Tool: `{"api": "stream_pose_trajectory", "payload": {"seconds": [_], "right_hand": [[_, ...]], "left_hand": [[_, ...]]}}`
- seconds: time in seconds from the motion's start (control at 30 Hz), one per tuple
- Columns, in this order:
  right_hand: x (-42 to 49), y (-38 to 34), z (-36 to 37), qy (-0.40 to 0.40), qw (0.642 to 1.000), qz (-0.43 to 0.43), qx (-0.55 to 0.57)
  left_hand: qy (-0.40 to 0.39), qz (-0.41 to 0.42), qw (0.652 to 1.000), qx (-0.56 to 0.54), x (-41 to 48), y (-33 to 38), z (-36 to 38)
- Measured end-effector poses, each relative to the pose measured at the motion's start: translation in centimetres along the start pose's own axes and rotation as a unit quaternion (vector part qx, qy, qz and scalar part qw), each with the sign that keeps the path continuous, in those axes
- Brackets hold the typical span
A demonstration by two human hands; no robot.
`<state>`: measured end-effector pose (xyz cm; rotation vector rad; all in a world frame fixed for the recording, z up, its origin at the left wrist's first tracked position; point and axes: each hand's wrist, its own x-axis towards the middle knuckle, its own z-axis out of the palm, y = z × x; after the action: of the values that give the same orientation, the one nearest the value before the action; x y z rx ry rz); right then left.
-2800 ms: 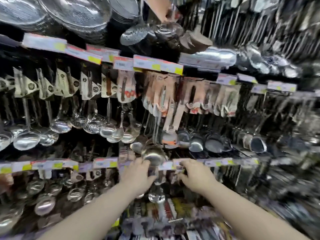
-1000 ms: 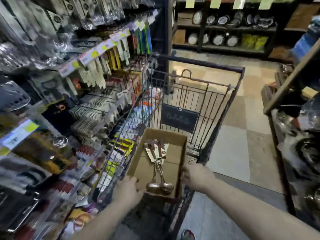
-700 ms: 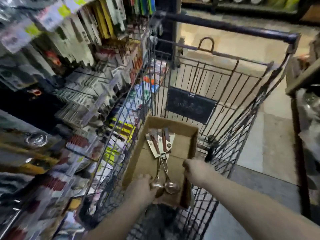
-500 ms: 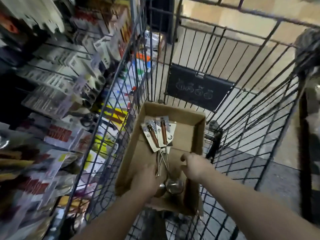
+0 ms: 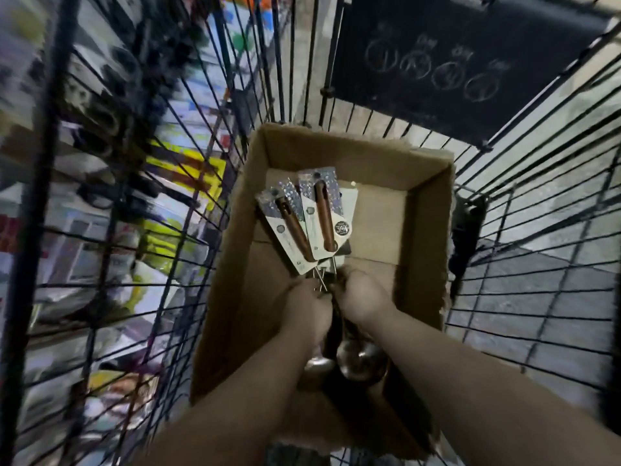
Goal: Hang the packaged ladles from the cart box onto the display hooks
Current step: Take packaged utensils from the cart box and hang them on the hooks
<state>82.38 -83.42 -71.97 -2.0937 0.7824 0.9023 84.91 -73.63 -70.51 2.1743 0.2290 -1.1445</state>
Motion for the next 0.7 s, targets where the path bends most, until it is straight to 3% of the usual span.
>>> {"api": "stream_pose_trajectory", "payload": {"seconds": [0.27, 0.53, 0.7], "right_hand": [[-0.1, 0.8, 0.3, 0.032, 0.991, -0.005, 0.133], [-4.1, -0.3, -1.9, 0.064, 0.987, -0.059, 0.132], [-7.9, -1.8, -4.6, 0.097, 0.985, -0.080, 0.120]], "left_hand": [[0.018, -0.007, 0.998, -0.059, 0.9, 0.6, 0.7], [0.068, 0.055, 0.995, -0.039, -1.6, 1.5, 0.1], [0.081, 0.090, 0.987, -0.109, -5.2, 3.2, -2.6]]}}
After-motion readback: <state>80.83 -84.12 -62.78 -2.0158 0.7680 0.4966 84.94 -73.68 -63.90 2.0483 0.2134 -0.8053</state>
